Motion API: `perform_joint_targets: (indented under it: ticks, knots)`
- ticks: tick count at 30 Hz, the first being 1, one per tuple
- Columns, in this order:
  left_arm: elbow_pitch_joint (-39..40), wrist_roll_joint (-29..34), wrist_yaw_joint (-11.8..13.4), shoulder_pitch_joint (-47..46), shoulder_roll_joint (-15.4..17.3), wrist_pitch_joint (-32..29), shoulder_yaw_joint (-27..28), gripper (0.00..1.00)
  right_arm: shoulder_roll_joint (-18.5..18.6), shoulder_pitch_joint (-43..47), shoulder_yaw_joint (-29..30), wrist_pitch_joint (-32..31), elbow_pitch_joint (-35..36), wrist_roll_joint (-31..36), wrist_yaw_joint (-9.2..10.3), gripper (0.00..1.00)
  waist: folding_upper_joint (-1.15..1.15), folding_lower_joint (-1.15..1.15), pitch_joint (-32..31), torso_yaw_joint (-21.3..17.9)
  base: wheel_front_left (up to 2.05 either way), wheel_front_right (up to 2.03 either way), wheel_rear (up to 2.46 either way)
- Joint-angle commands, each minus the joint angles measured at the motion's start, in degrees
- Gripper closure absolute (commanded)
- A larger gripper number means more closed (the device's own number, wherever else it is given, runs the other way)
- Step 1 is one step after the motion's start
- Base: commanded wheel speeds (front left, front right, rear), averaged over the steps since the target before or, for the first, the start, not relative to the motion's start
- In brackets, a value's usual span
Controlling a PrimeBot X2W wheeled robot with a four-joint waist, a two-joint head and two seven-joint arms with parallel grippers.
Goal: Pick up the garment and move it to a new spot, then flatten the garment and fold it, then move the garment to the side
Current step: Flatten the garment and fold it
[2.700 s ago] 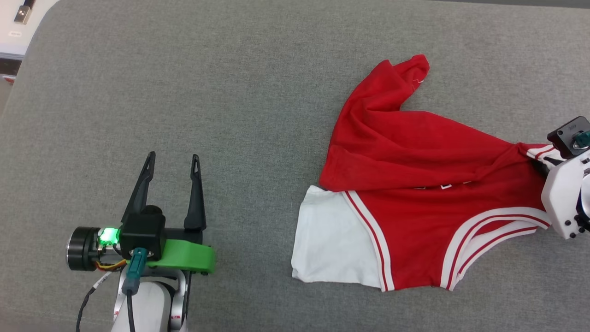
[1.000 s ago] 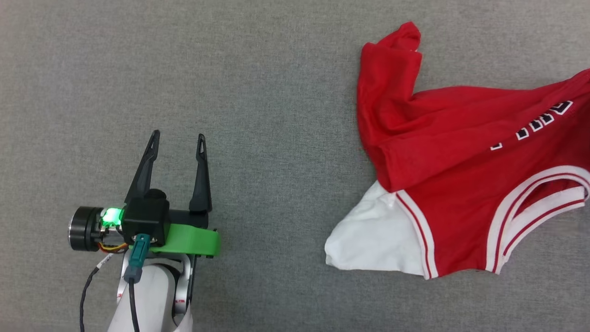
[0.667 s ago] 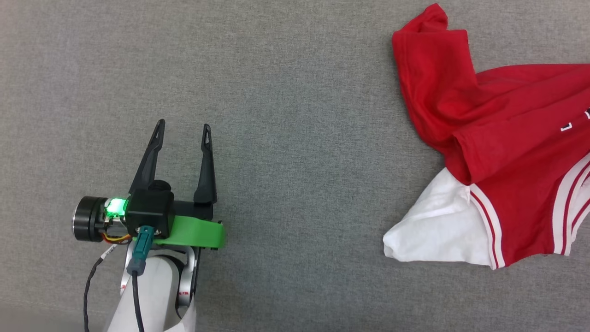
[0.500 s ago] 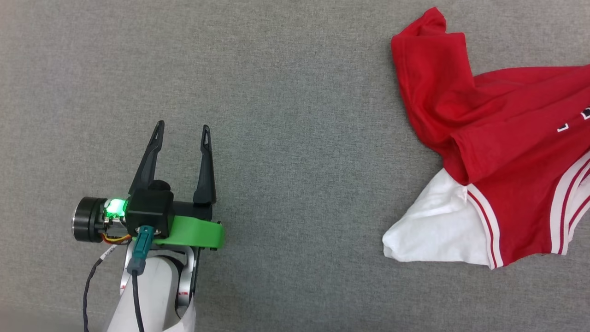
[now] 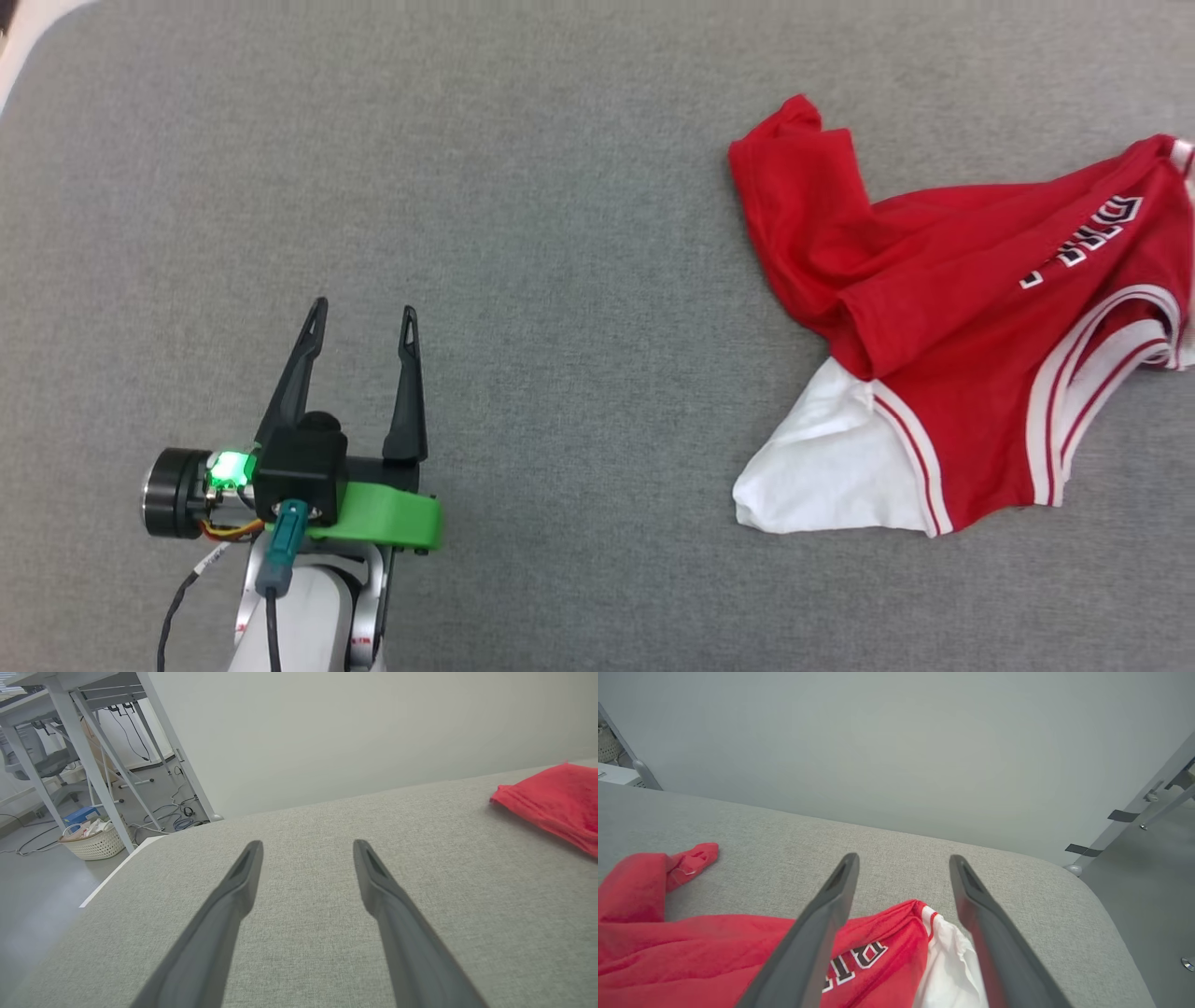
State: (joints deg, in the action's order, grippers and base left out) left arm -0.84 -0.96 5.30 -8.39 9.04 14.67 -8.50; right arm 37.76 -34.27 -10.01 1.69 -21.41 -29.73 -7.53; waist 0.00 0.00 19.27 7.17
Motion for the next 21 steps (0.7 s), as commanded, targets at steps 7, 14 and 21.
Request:
perform_joint_targets:
  ticks: [7, 14, 21]
  knots:
    - [1.6, 0.6, -1.28, 2.17, 0.84, 0.33, -1.7, 0.0, -9.81, 13.8, 7.95, 3.46, 15.25, 6.67, 0.04, 0.0, 0.0, 0.0, -6.84, -4.02, 0.0, 0.0, 0.0]
    - [3.25, 0.31, -4.24, 1.68, 1.83, 0.33, -3.97, 0.0, -17.82, 24.76, 13.52, 4.98, 25.36, 13.46, 0.04, 0.0, 0.0, 0.0, -9.09, -5.08, 0.0, 0.0, 0.0]
    - [2.27, 0.11, -11.36, -3.55, 4.08, 0.25, -11.93, 0.0, -22.68, 31.97, 17.02, 4.43, 29.61, 15.28, 0.04, 0.0, 0.0, 0.0, -10.03, -5.62, 0.0, 0.0, 0.0]
